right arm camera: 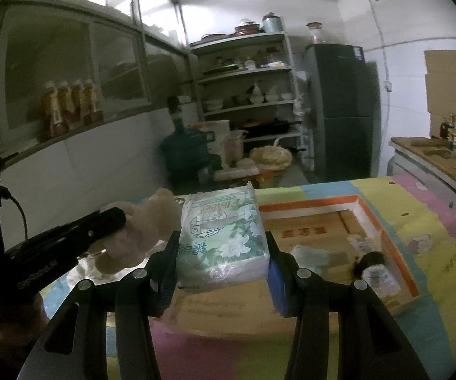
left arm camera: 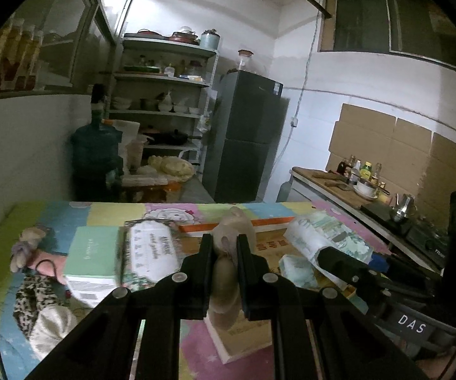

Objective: Organize soft objects
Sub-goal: 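Carry the plush toy and tissue pack over the cardboard box with both tools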

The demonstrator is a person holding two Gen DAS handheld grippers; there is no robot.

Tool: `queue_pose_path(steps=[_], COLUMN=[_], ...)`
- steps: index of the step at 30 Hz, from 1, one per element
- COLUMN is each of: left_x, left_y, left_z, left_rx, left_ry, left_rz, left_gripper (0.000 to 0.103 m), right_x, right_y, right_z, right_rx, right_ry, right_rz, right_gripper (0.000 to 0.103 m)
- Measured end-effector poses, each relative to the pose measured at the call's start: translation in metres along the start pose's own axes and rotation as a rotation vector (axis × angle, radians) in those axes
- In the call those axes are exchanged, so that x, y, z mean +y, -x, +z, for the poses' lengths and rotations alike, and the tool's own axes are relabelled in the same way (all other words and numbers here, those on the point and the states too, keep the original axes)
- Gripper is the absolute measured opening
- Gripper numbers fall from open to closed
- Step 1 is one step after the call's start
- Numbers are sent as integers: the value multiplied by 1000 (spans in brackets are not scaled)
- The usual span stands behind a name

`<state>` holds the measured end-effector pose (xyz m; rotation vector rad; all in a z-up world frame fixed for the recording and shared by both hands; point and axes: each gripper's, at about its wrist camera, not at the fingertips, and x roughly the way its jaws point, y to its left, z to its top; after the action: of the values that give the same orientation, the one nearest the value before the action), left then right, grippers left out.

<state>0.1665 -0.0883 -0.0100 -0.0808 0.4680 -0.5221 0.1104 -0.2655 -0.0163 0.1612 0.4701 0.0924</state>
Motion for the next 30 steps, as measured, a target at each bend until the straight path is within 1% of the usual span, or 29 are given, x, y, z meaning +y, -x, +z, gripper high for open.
queue_pose_path(steps=[6,21,25,30], left_x=[-13,-48,-54,-58], left_y=[-19,-75,-93,-119], left_z=[4,17,19,21], left_rx=[15,62,87,137], left_ry=[-1,-31,-32,-21], left_rz=[-8,-17,-24,-33], left_gripper=[14,14,14,14], right_x=[-25,-76,-90,-109], right_y=[1,-12,-19,-31], right_z=[6,27,33,37], right_rx=[-15,-35,-34,-21], right_ry=[-8,-28,-39,-64], right_rz=[-38,-112,-126,-131], right_gripper=[50,50,50,50])
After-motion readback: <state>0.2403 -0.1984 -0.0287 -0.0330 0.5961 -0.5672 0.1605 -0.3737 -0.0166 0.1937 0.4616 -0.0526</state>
